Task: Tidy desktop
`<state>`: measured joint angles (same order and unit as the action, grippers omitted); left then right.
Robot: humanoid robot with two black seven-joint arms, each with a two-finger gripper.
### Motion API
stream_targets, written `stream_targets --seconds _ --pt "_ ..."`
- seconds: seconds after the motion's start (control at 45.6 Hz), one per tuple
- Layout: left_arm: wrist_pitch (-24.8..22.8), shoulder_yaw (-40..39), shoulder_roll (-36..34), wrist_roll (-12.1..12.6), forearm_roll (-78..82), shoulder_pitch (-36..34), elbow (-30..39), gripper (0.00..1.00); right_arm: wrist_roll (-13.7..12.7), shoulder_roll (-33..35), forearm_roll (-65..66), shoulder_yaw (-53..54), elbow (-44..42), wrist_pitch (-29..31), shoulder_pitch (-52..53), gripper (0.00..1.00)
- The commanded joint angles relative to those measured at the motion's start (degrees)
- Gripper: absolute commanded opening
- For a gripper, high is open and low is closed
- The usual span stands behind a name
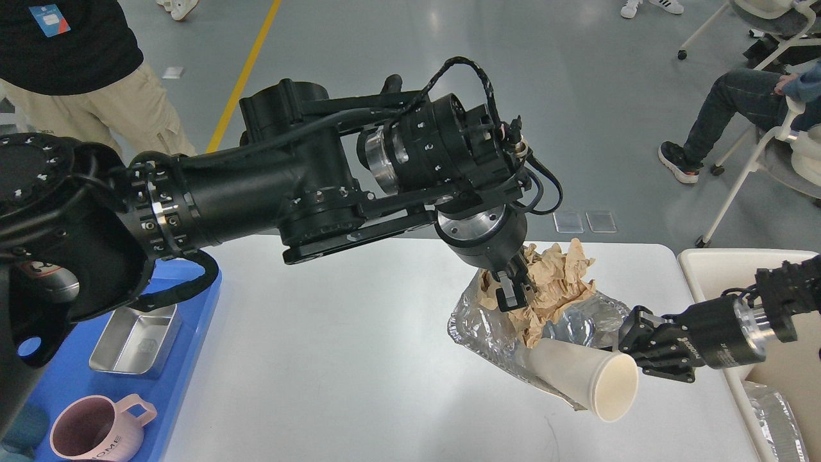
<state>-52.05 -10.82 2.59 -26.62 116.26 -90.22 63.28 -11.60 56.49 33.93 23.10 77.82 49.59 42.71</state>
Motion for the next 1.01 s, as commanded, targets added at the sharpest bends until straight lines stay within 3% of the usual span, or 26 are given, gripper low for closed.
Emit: stream_targets --seconds 0.0,0.044,0.066,0.416,0.526,0.745,0.986 --pt "-0.1 -0.6 0.0 0.3 -1.8 0.6 0.0 0.78 0.1 0.2 0.0 0.0 0.0 0.0 -0.1 0.0" --pt "-0.1 -0.8 -0.1 0.4 -3.0 0.6 0.0 0.91 0.1 0.3 0.0 0.0 0.0 0.0 -0.2 0.0" --pt "-0.1 -0.8 -0.2 0.4 -3.5 0.6 0.0 0.93 0.1 0.3 0.0 0.0 0.0 0.0 -0.2 0.0" --pt "0.3 -1.5 -3.1 0.4 -5.2 3.6 0.0 0.95 0.1 0.4 0.0 0.0 -0.1 0.0 -0.2 0.0" --pt "2.4 -3.7 -5.1 0.4 -5.5 4.7 0.0 0.95 0.1 0.4 0.0 -0.1 -0.3 0.0 -0.3 0.0" --pt "6.2 -16.4 -15.8 0.8 -9.4 11.6 0.3 0.95 0.1 0.4 0.0 -0.3 -0.4 0.0 -0.9 0.0" --pt "16.6 -35.5 -30.0 3.2 -16.8 29.5 1.0 0.95 0.0 0.3 0.0 -0.3 -0.4 -0.2 -0.9 0.0"
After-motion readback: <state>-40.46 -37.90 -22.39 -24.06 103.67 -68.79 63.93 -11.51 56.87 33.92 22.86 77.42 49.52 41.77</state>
